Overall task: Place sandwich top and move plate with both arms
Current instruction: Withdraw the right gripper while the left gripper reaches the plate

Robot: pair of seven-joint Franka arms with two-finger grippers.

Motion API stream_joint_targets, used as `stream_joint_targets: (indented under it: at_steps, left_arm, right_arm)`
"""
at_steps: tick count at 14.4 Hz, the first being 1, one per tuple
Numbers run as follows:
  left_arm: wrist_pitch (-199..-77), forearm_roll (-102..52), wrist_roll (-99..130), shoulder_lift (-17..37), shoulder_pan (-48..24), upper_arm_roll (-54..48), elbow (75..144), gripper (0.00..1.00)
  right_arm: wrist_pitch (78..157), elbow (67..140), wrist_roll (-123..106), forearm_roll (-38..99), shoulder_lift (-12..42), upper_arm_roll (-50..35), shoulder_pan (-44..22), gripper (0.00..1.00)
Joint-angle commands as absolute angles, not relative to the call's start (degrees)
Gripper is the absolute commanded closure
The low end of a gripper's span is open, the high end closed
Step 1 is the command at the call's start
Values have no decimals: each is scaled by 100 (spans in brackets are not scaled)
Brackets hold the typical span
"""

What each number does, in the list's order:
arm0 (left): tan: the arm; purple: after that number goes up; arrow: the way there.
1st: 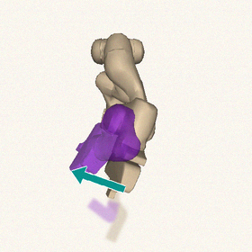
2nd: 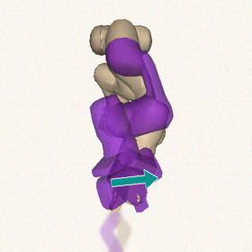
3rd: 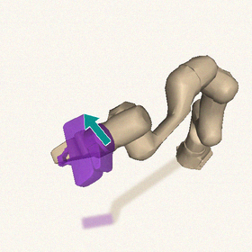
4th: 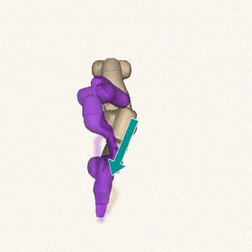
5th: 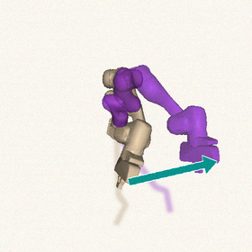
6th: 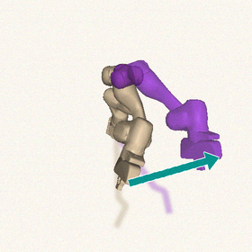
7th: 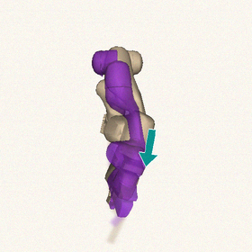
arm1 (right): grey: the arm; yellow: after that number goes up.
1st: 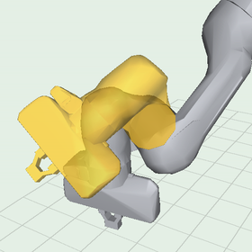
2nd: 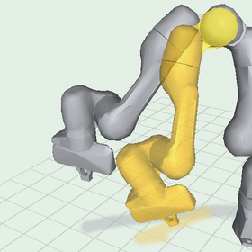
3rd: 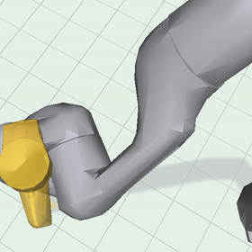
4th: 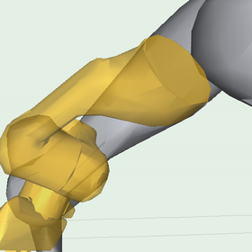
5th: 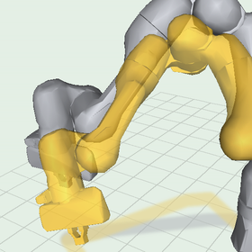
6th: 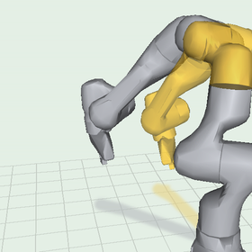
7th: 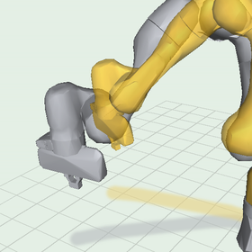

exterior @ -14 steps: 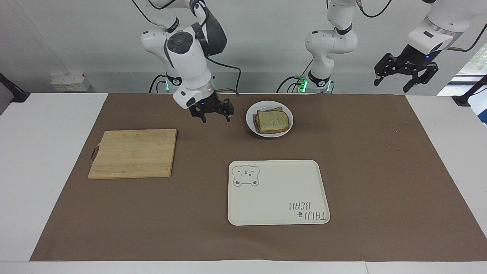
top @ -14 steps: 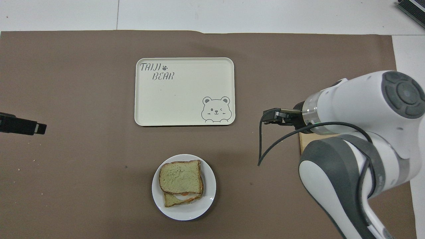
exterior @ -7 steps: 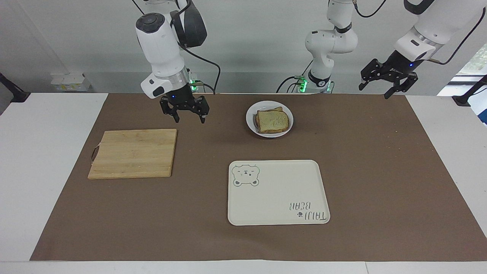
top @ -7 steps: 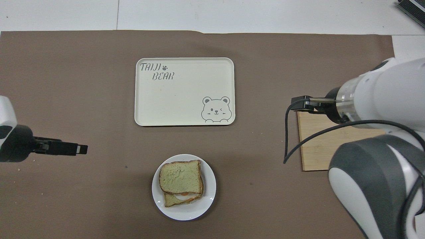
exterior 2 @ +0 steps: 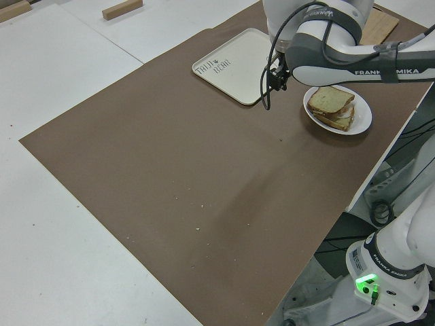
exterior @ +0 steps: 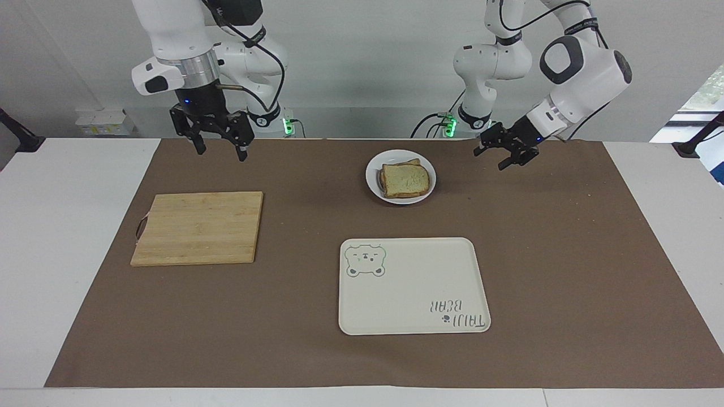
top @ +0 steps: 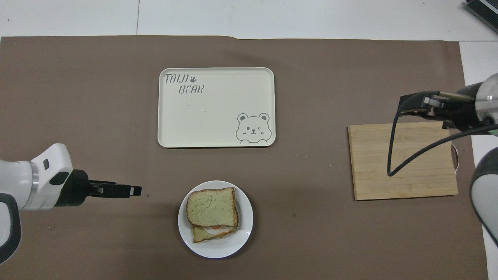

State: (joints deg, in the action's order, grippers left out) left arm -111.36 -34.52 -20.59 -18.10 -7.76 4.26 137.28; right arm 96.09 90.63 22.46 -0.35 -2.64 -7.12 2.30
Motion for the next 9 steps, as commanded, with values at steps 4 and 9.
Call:
stream_joint_targets:
  at_steps: [4,9]
  left_arm:
    - [-12022,-4699,-2987,-1934,-1019,483,15045,0]
    - [-12470,-5509,-3225,-1881,-1379,483,15459,13]
  right_arm:
    - [9194,8815,1751,-44,-387,-36,281,0]
    - [9149,9192,1083,-70,-563,246,281,0]
